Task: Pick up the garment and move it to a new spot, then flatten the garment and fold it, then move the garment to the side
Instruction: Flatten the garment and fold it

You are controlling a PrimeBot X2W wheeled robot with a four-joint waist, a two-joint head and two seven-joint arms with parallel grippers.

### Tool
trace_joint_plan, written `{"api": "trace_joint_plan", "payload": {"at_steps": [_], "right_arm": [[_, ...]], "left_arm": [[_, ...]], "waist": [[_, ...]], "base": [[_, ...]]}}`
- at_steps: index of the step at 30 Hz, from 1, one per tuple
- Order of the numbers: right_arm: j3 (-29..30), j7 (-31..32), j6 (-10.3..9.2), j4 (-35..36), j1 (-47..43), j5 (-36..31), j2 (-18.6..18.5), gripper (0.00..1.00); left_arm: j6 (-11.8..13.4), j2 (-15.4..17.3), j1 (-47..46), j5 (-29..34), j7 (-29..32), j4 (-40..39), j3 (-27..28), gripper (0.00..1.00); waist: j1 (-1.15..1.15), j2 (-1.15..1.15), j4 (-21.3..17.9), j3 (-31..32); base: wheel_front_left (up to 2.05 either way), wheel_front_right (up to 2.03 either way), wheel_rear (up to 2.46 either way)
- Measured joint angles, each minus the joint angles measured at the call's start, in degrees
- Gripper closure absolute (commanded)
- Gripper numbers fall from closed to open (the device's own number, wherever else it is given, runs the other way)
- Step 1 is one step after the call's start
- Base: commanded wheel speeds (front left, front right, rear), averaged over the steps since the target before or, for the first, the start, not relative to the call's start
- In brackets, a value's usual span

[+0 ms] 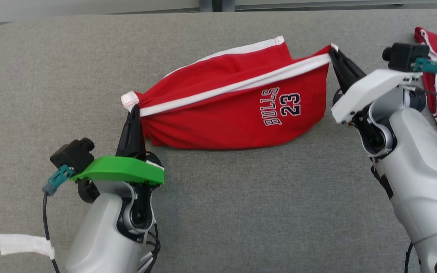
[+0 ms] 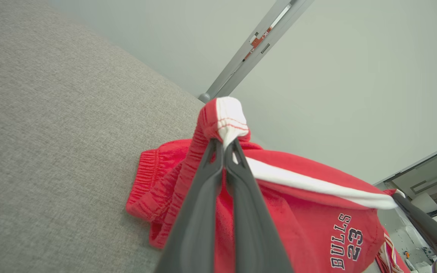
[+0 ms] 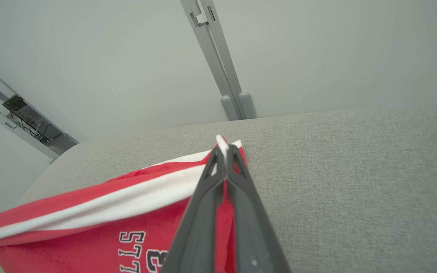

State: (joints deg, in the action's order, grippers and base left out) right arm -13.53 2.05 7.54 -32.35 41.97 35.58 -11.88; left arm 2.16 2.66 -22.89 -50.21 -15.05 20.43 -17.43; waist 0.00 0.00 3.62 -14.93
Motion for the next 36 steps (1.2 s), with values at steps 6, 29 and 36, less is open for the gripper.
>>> {"api": "trace_joint_plan", "payload": {"at_steps": [6, 29, 36], "right_arm": [[-1.35, -1.57, 0.0, -11.71, 10.71, -0.52, 0.64, 1.0], [-12.47, -11.62, 0.0, -29.2, 19.67, 2.92, 1.11, 0.0], [-16.27, -10.21, 0.0, -29.19, 15.85, 6.37, -1.19, 0.0]], "left_arm": [[-0.14, 0.03, -6.93, -0.01, 0.0, 5.22, -2.0, 1.0], [-1.65, 0.04, -8.76, 8.59, -0.08, 6.1, -0.88, 0.0], [-2.11, 0.07, -1.74, 18.59, -0.08, -1.01, 5.87, 0.0]], "waist": [[0.01, 0.0, 1.59, -3.58], [0.01, 0.0, 4.94, -6.5], [0.0, 0.0, 4.57, -4.26]], "base": [[0.0, 0.0, 0.0], [0.0, 0.0, 0.0], [0.0, 0.0, 0.0]]}}
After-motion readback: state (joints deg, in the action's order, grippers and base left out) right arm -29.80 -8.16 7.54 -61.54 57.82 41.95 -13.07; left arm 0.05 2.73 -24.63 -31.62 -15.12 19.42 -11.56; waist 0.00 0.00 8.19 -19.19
